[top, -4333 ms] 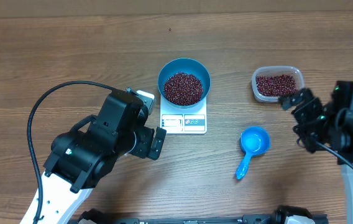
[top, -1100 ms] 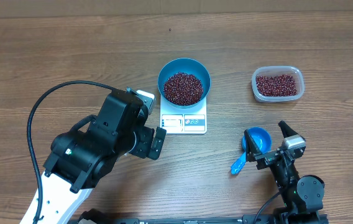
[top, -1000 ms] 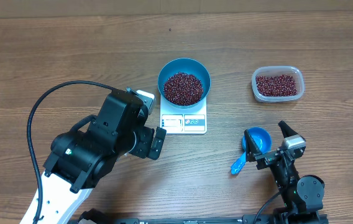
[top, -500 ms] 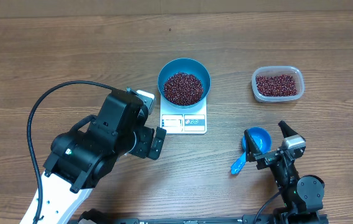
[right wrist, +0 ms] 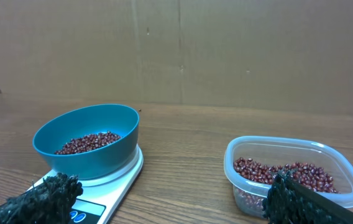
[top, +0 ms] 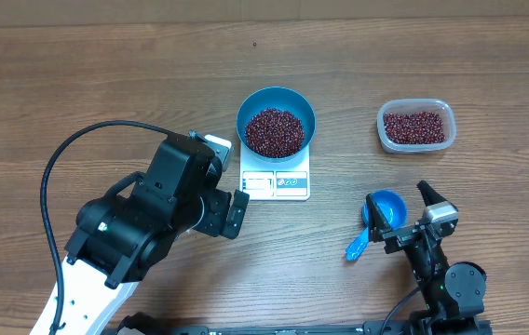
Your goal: Scoop item into bowl and weigh 150g on scale
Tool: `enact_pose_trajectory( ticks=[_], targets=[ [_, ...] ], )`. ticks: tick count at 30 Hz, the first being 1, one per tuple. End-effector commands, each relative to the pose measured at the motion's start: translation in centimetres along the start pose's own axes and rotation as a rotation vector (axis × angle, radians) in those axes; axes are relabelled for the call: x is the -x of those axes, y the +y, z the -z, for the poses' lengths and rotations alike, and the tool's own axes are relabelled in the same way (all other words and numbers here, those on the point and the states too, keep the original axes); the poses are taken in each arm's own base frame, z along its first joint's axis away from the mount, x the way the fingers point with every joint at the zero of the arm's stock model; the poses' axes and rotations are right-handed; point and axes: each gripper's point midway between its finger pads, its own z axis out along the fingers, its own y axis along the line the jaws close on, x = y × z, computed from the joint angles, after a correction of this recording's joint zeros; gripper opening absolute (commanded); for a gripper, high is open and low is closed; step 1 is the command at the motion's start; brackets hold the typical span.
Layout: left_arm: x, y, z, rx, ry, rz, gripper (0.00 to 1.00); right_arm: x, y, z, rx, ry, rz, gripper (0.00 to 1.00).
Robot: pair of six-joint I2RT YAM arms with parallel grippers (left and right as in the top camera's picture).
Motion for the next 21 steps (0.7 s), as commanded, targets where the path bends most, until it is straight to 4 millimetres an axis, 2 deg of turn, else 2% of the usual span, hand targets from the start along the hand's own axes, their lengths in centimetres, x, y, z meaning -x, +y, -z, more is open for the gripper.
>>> enact_pose_trajectory(
  ticks=[1, 4, 6, 8, 11, 14, 18, 21],
  targets=[
    [0.4, 0.1, 0.4, 0.000, -0.013, 0.019, 0.99, -0.2, 0.3, 0.0, 0.013, -0.001, 0.002, 1.00],
    [1.7, -0.6, 1.3, -0.046, -0.098, 0.040, 0.99, -0.2, 0.3, 0.0, 0.013, -0.001, 0.002, 1.00],
    [2.9, -0.3, 2.1, -0.051, -0.195, 0.079, 1.00, -0.2, 0.3, 0.0, 0.013, -0.001, 0.002, 1.00],
    [3.7, 0.9, 2.2, -0.034, -0.287, 0.131, 0.99, -0.2, 0.3, 0.0, 0.013, -0.001, 0.002, 1.00],
    [4.1, 3.0, 1.1, -0.016, -0.410, 0.195, 0.99, -0.2, 0.3, 0.0, 0.013, -0.001, 0.002, 1.00],
    [3.2, 3.4, -0.2, -0.051, -0.494, 0.207, 0.99, -0.2, 0.3, 0.0, 0.013, -0.001, 0.002, 1.00],
    [0.7, 3.8, -1.3, -0.060, -0.564, 0.213, 0.99, -0.2, 0.3, 0.0, 0.013, -0.001, 0.002, 1.00],
    [-1.2, 4.8, -1.7, -0.025, -0.628, 0.240, 1.00, -0.2, 0.3, 0.0, 0.013, -0.001, 0.002, 1.00]
  ],
)
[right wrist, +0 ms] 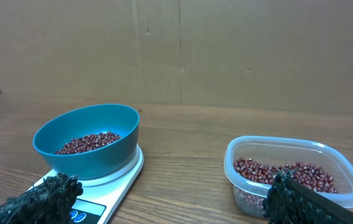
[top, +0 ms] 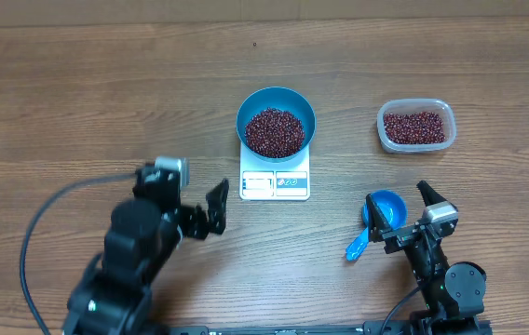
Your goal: Scoop item into bowl and weigh 150g on scale
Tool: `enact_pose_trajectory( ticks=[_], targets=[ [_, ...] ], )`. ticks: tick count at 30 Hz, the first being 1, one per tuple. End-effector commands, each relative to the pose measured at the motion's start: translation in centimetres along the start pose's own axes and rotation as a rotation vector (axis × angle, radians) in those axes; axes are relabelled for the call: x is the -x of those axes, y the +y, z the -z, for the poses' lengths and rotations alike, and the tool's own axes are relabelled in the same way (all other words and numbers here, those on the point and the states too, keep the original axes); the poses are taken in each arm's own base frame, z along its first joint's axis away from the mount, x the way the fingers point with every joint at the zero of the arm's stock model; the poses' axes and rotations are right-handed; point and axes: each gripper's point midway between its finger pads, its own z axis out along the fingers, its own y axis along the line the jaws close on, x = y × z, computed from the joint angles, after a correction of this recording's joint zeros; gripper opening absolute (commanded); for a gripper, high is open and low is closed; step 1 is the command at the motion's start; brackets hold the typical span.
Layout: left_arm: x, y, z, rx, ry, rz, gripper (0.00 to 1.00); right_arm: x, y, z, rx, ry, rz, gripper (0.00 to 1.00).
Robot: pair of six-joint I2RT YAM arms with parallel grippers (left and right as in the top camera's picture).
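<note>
A blue bowl (top: 277, 126) of red beans stands on the white scale (top: 275, 184); it also shows as the bowl (right wrist: 89, 140) at the left of the right wrist view. The scale's display is too small to read. A clear plastic container (top: 415, 126) holds more beans. A blue scoop (top: 383, 212) lies on the table between the fingers of my right gripper (top: 400, 207), which is open and empty; its fingertips (right wrist: 49, 193) stand far apart. My left gripper (top: 216, 207) hovers open and empty, to the left of the scale.
The container (right wrist: 291, 171) sits to the right of the scale on the wooden table (top: 106, 93). A cardboard wall (right wrist: 176, 50) closes off the far side. The left arm's black cable (top: 46, 219) loops over the table's left part.
My left arm has drawn back to the left and toward the front edge, so its gripper is farther from the scale's left corner. The right gripper, scoop, bowl and container have not moved.
</note>
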Motion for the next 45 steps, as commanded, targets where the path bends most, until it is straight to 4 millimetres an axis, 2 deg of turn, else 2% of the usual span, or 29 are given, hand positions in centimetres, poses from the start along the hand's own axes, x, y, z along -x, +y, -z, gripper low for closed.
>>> enact_pose_trajectory(
  ticks=[1, 6, 13, 25, 31, 36, 45],
  targets=[
    [-1.1, 1.4, 1.1, 0.028, -0.087, 0.032, 1.00, -0.2, 0.2, 0.0, 0.012, -0.001, 0.002, 1.00],
    [-3.1, 3.1, 2.1, 0.069, -0.155, 0.031, 0.99, -0.2, 0.2, 0.0, 0.012, -0.001, 0.002, 1.00],
    [-5.3, 5.1, 1.9, 0.104, -0.227, 0.048, 0.99, -0.2, 0.2, 0.0, 0.012, -0.001, 0.002, 1.00],
    [-5.2, 6.2, 0.4, 0.084, -0.445, 0.054, 0.99, -0.2, 0.2, 0.0, 0.012, -0.001, 0.002, 1.00],
    [-5.8, 6.5, 0.1, 0.098, -0.429, 0.046, 0.99, -0.2, 0.2, 0.0, 0.012, -0.001, 0.002, 1.00],
    [-6.0, 6.0, 0.0, 0.105, -0.407, -0.134, 0.99, -0.2, 0.2, 0.0, 0.012, -0.001, 0.002, 1.00],
    [-5.9, 6.0, 0.0, 0.107, -0.411, -0.145, 0.99, -0.2, 0.2, 0.0, 0.012, -0.001, 0.002, 1.00]
  ],
)
